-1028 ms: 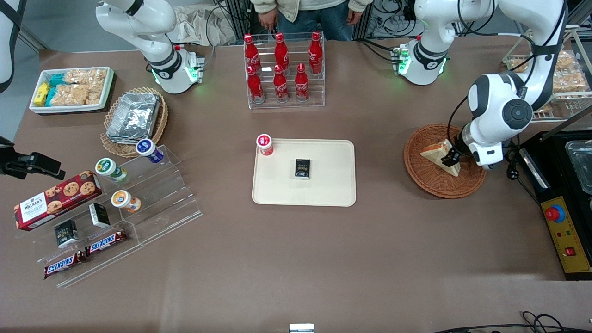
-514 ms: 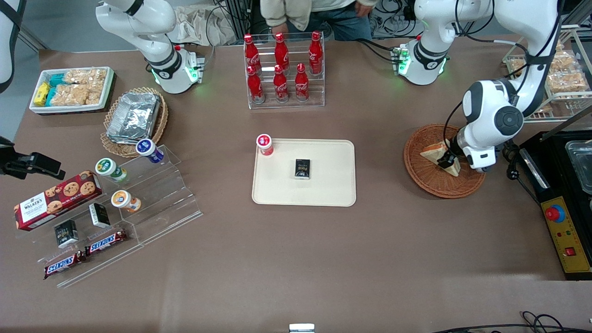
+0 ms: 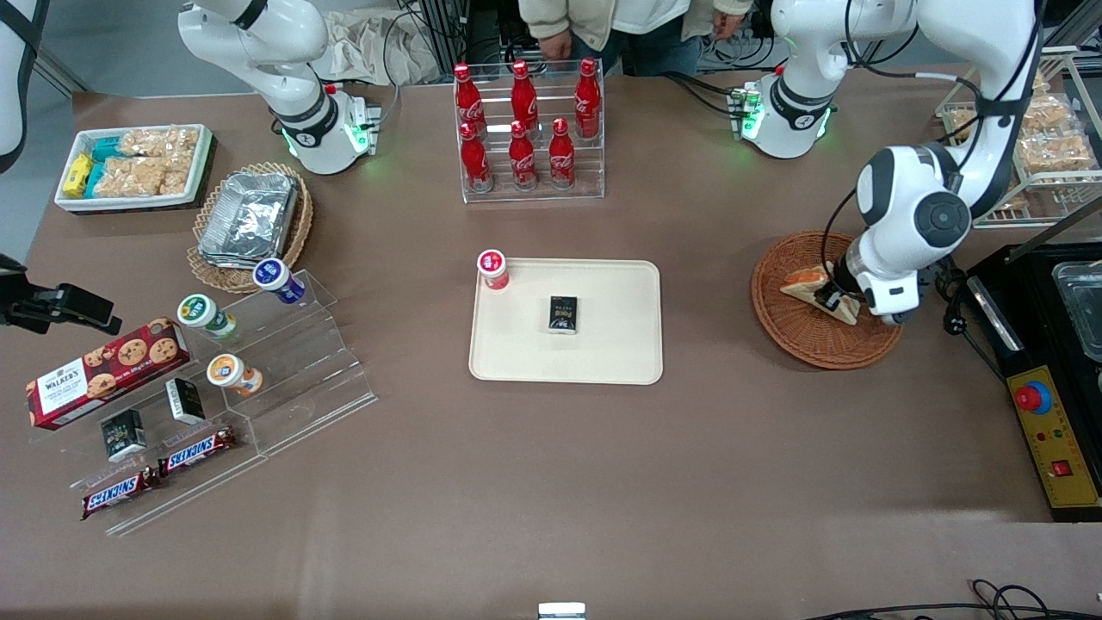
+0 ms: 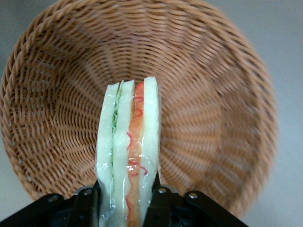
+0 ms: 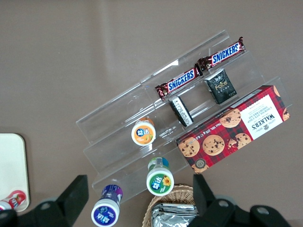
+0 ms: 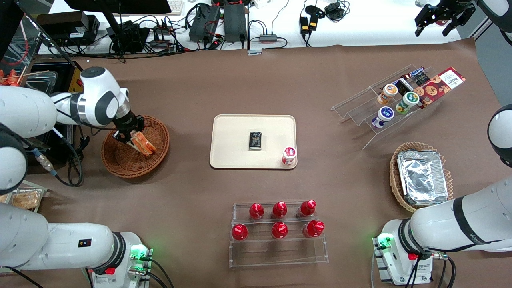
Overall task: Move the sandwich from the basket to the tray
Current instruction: 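Lift the sandwich and carry it with the left gripper to the tray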
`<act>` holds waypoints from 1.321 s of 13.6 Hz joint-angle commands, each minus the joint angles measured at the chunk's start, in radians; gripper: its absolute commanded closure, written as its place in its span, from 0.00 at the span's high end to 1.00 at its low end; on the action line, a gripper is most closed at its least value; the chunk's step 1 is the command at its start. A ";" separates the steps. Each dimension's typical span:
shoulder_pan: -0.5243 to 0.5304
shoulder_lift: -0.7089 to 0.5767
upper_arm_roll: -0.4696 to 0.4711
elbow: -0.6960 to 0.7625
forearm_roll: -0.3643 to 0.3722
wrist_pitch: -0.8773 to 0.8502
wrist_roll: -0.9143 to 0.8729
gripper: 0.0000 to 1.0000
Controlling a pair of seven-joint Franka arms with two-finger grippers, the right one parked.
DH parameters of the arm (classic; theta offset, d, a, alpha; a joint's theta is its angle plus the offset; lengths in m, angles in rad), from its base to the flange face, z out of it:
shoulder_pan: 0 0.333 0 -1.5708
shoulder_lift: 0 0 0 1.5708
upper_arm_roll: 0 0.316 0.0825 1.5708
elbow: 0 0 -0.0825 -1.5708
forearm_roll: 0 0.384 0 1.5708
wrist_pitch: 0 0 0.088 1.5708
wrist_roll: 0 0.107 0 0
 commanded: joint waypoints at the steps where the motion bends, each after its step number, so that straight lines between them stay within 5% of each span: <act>1: -0.016 -0.123 -0.069 0.019 -0.008 -0.123 0.103 0.00; 5: -0.152 -0.103 -0.162 0.019 -0.008 -0.064 0.302 0.00; 11: -0.277 0.052 -0.167 0.030 -0.140 0.169 0.400 0.00; 18: -0.395 0.328 -0.192 0.350 -0.097 0.145 0.522 0.00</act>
